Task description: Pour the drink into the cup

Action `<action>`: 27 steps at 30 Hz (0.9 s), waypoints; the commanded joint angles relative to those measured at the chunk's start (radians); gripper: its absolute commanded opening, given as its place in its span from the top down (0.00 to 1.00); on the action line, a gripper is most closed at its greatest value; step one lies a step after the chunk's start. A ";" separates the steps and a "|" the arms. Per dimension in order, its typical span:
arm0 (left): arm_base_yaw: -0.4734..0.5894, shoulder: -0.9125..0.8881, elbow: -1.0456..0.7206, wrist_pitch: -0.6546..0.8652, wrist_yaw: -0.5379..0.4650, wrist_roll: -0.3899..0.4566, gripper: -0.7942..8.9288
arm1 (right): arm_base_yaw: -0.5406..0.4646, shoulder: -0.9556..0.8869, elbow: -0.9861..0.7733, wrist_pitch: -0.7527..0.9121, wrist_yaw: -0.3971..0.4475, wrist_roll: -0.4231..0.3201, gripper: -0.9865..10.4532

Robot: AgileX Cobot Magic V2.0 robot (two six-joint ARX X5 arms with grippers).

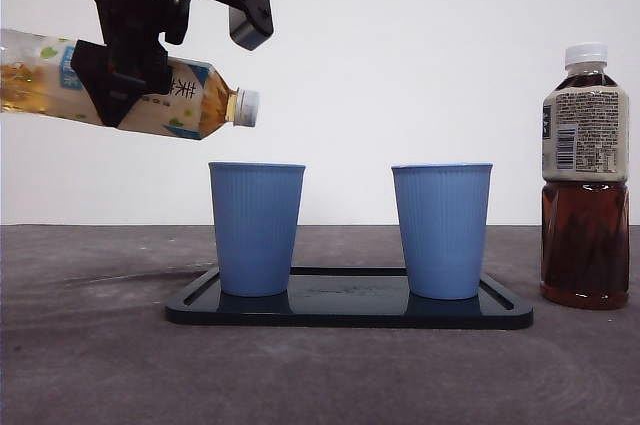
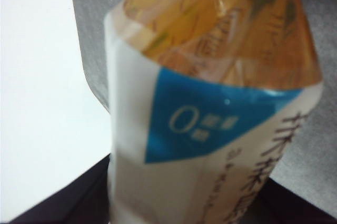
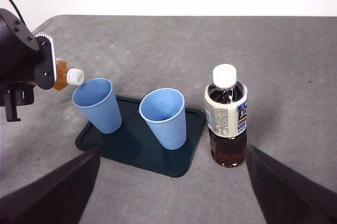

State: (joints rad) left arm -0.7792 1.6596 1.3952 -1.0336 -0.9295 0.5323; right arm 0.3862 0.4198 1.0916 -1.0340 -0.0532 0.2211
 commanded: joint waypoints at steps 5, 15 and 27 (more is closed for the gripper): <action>-0.009 0.026 0.035 0.000 -0.040 -0.028 0.73 | 0.005 0.003 0.020 0.007 -0.003 -0.004 0.53; -0.009 0.035 0.035 -0.018 -0.040 -0.029 0.73 | 0.005 0.003 0.020 -0.010 -0.003 -0.004 0.53; -0.010 0.035 0.035 -0.023 -0.051 -0.029 0.73 | 0.005 0.003 0.020 -0.015 -0.003 -0.004 0.53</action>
State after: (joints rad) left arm -0.7792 1.6806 1.3960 -1.0641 -0.9432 0.5209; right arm 0.3862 0.4198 1.0916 -1.0515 -0.0532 0.2211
